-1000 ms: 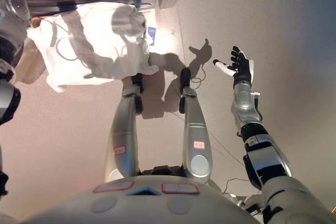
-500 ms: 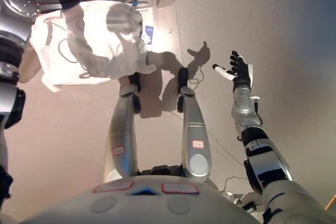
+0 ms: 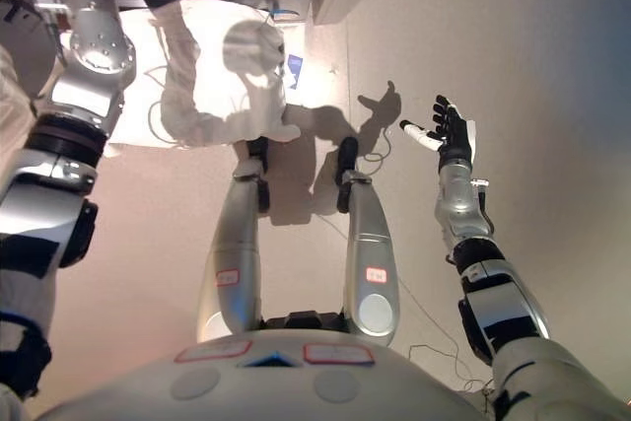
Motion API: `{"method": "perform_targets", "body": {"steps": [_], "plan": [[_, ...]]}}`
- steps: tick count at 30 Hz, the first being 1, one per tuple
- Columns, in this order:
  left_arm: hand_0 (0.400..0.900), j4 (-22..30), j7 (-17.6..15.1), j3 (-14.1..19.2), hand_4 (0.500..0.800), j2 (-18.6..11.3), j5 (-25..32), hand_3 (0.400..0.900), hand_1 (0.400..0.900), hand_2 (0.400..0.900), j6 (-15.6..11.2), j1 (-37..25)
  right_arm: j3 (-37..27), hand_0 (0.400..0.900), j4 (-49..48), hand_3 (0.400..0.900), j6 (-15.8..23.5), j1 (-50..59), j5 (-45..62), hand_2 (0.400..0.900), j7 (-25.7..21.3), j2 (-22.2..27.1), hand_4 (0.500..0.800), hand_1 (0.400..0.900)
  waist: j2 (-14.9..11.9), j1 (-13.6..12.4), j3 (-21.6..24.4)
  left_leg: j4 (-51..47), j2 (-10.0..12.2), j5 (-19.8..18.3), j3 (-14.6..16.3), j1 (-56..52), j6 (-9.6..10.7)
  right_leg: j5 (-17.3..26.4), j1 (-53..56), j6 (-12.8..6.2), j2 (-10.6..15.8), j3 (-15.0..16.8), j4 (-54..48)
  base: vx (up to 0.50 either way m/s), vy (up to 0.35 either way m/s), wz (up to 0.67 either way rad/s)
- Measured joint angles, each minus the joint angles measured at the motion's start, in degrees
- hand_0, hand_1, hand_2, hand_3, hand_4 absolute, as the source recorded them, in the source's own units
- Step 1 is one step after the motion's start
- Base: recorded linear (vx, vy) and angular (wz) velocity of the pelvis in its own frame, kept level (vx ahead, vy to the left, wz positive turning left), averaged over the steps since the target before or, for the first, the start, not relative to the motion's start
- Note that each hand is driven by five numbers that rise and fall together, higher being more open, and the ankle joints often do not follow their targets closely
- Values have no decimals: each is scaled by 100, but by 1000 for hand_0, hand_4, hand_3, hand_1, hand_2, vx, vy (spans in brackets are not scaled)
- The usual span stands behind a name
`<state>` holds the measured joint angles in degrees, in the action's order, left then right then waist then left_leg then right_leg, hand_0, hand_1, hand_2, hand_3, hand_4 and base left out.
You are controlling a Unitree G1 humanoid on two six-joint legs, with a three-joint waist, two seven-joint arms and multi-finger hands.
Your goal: Put the clothes in the basket into the washing machine.
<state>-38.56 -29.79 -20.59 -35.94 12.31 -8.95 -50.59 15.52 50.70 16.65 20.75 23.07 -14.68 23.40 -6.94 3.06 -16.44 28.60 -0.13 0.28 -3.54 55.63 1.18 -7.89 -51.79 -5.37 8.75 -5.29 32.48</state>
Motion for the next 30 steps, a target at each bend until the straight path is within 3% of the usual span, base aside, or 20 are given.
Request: {"method": "perform_targets", "body": {"steps": [2, 5, 14, 20, 22, 30], "plan": [[900, 326, 44, 140, 800, 152, 157, 900, 900, 900, -115, 380, -119, 900, -12, 900, -38, -11, -1, 900, 5, 0, 800, 900, 2, -30, -5, 5, 13, -46, -66, -8, 52, -136, -5, 91, 3, -30, 89, 33, -53, 10], [900, 530, 175, 256, 800, 408, 390, 900, 900, 900, -237, 892, -280, 900, -49, 900, -46, -15, -2, 900, -6, 6, 800, 900, 16, -198, -26, 9, 4, 2, -110, -17, 80, -176, -41, 84, -7, -38, 219, -22, -59, 11], [900, 1124, 460, 446, 800, 887, 510, 900, 900, 900, -254, 1945, -458, 900, -431, 900, -86, -12, -4, 900, -5, 8, 800, 900, 96, -464, -524, -36, -7, 109, -261, -143, 182, -277, 15, 174, 3, -165, 483, -30, -55, 11], [900, 1097, 707, 572, 800, 997, 678, 900, 900, 900, -256, 2603, -584, 900, -613, 900, -172, -246, -5, 900, -1, 1, 800, 900, 100, -581, -527, -240, -12, 258, -298, -350, 263, -336, 65, 267, 11, -193, 643, -37, -57, 9], [900, 977, 824, 560, 800, 1092, 837, 900, 900, 900, -245, 2806, -581, 900, -586, 900, -213, -331, -3, 900, 2, -8, 800, 900, 104, -592, -528, -350, -11, 311, -350, -517, 296, -355, 198, 300, 10, -246, 646, 0, -45, 6], [900, -770, 1456, 353, 800, 1735, 1131, 900, 900, 900, -240, 3273, -569, 900, -192, 900, -285, -671, -1, 900, 137, -217, 800, 900, 334, -660, -503, -1410, 106, 635, -500, -1852, 419, -353, 1410, 408, -87, -497, 17, 24, -48, 7]]}}
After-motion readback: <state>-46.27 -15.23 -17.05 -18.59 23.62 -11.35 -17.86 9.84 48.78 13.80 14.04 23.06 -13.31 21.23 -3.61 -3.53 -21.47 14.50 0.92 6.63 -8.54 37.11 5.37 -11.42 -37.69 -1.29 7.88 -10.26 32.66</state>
